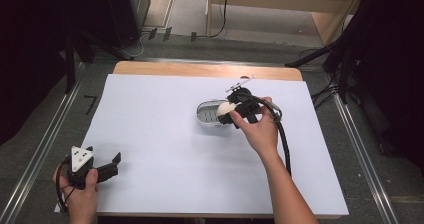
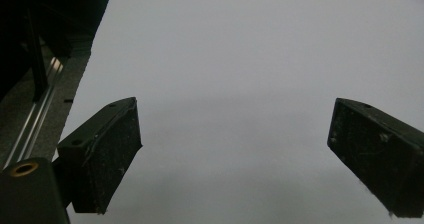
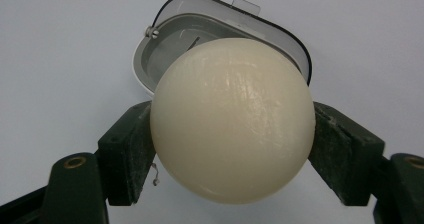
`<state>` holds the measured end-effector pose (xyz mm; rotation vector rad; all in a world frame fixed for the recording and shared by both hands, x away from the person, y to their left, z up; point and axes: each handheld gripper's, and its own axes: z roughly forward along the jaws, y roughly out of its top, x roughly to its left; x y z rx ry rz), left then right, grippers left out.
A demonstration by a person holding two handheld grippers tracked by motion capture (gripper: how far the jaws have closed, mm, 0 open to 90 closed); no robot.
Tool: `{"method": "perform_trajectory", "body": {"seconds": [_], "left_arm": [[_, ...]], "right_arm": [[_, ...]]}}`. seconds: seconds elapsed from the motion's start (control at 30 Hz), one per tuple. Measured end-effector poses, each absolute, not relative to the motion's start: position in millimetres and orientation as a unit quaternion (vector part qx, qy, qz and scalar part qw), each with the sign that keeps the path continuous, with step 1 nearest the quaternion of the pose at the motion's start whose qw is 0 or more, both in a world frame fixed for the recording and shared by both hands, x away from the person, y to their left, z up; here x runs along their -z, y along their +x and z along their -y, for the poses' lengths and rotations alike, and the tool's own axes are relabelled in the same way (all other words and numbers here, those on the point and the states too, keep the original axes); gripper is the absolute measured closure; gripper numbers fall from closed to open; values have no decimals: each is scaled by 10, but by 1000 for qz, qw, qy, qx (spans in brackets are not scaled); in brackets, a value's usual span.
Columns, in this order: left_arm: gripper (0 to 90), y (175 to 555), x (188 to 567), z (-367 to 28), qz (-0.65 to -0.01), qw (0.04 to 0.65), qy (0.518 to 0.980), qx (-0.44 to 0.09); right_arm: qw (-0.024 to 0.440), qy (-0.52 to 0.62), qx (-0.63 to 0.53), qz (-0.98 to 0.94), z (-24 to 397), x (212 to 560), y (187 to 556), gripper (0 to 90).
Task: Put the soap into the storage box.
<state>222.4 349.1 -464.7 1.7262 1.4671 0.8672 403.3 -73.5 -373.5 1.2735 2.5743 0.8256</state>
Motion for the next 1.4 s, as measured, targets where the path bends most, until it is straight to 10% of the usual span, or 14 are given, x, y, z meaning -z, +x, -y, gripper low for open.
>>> {"method": "perform_trajectory", "body": {"seconds": [1.4], "left_arm": [[74, 2232, 4648, -3494, -568, 351, 667, -331]], "right_arm": [[66, 444, -244, -860, 413, 3980, 4374, 257]]}}
